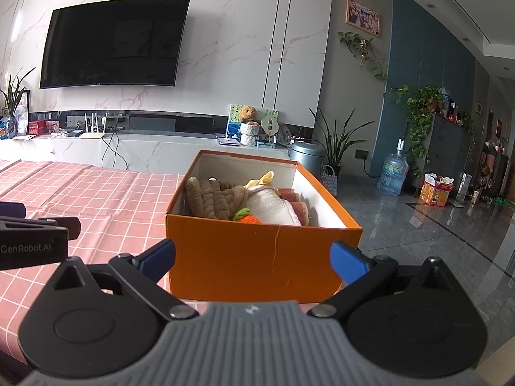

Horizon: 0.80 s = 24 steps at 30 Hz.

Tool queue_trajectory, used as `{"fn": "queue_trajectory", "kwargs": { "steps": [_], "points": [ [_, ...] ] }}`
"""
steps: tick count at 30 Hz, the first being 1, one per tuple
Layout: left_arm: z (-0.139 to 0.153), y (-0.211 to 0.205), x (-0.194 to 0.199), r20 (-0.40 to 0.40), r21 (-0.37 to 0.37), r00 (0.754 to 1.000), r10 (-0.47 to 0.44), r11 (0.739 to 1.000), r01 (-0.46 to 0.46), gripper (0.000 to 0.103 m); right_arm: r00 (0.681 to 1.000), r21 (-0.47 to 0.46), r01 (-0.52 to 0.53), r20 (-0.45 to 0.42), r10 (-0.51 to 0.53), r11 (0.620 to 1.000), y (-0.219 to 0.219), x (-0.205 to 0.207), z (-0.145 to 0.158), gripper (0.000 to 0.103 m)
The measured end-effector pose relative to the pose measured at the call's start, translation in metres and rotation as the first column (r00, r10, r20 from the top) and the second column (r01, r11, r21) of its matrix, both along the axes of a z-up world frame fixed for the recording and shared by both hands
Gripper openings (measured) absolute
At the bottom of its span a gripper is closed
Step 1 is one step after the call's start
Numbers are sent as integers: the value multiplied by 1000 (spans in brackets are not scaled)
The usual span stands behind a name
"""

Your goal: Organize soft objects

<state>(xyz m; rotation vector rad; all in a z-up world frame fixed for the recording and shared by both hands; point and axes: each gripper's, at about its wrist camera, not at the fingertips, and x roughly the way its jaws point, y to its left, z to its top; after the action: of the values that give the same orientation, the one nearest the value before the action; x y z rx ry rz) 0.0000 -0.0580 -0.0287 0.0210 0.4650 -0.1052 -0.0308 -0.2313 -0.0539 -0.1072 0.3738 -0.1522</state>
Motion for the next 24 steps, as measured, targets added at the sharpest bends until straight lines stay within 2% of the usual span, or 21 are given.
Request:
{"fn": "queue_trajectory", "kwargs": {
  "steps": [24],
  "points": [
    [2,4,1,4,-3,1000,10,1000,-10,89,1000,-2,-6,-14,6,1000,0,1,-2,100]
  ]
}}
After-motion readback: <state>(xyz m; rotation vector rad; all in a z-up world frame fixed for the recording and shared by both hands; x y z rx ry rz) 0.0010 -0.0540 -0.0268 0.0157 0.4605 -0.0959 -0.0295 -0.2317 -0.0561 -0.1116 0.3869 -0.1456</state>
